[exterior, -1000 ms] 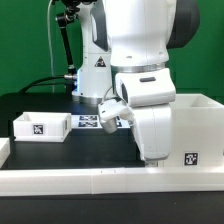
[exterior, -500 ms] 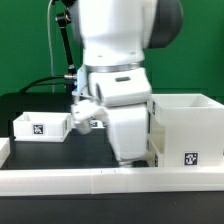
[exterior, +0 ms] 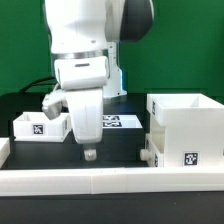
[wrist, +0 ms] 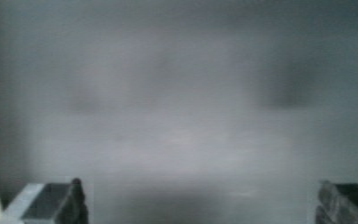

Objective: Assemble drawer

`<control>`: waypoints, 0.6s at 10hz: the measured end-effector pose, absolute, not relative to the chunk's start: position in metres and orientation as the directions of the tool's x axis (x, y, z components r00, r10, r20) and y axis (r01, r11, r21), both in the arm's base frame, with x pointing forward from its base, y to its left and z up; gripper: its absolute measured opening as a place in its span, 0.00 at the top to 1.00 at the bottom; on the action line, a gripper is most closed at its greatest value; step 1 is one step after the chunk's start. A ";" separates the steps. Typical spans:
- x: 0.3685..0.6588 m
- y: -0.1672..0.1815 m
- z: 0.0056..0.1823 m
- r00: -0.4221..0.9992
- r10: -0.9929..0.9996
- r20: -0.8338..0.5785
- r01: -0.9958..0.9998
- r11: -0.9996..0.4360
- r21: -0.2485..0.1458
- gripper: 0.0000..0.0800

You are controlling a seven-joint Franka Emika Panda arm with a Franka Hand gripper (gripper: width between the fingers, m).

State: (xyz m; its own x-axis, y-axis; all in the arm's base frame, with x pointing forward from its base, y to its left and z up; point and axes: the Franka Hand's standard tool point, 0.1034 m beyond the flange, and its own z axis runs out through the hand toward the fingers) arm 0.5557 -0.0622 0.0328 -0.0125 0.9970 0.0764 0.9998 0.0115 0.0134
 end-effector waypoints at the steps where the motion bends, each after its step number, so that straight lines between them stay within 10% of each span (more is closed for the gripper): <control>1: 0.545 -0.066 0.036 -0.007 0.997 0.072 1.000 0.006 0.016 0.19; 6: 0.538 -0.070 0.041 0.135 0.988 0.069 0.991 -0.136 0.004 0.19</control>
Offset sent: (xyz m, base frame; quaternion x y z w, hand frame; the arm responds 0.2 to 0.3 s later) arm 0.0000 0.0000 0.0000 0.0000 0.0000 0.0000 1.0000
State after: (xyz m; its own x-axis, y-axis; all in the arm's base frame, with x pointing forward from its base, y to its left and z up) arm 0.5381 -0.0697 0.0413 0.1350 0.9884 0.0694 0.9908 -0.1356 0.0044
